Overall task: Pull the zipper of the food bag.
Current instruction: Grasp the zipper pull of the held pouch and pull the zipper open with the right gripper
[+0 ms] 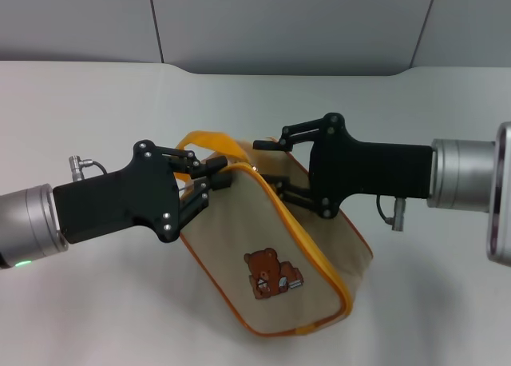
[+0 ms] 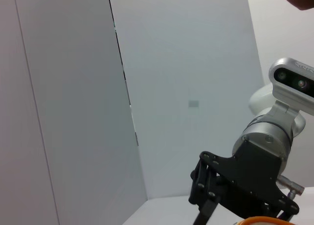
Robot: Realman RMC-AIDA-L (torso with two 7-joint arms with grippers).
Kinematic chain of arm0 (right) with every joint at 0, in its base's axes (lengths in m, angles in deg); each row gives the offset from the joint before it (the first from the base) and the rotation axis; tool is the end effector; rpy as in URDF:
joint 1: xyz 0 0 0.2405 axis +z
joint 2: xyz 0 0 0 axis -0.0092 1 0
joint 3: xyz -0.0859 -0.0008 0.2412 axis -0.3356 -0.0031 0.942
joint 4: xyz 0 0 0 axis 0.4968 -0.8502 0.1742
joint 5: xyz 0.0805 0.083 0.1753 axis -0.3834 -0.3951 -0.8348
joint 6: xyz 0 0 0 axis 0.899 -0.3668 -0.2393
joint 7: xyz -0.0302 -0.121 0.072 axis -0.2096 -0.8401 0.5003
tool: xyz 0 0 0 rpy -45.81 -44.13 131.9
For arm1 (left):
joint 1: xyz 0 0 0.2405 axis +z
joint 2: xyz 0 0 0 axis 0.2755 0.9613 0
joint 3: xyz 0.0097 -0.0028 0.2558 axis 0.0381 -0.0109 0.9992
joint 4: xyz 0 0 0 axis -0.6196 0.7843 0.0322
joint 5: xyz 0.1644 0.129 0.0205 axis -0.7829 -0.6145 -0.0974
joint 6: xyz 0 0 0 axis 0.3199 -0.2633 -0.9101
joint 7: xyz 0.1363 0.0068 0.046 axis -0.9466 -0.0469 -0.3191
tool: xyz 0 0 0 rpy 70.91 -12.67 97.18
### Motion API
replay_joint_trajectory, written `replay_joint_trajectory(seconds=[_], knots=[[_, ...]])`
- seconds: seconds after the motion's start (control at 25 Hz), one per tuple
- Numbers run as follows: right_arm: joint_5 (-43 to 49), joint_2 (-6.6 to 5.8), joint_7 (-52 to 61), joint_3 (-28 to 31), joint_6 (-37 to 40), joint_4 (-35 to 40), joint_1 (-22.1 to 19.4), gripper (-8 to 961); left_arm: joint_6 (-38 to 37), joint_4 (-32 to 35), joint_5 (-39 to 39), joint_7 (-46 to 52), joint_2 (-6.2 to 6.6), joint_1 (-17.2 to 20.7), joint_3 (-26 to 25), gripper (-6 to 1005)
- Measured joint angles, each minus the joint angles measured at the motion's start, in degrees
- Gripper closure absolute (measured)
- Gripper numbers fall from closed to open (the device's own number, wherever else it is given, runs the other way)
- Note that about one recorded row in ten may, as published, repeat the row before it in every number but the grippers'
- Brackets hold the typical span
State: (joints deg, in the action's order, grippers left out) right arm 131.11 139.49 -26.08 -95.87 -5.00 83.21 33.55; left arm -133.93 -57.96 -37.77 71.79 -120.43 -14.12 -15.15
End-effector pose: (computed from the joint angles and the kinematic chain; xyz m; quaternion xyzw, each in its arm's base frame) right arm 0.1820 0.3413 -0.0399 -0.9015 -0.2649 0.2792 0.1978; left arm -0.2471 0.3082 -0.0090 -0.9196 0.0265 -0.3462 0.1836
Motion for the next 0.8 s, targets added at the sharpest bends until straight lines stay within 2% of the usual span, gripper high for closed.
replay_joint_trajectory(seconds=[0.8], knots=[[-4.0,0.01,-1.5,-5.5,-1.4,-0.8,0.1,665,-0.6,-0.3,0.0,-1.5,-0.23,0.5,-0.2,912]])
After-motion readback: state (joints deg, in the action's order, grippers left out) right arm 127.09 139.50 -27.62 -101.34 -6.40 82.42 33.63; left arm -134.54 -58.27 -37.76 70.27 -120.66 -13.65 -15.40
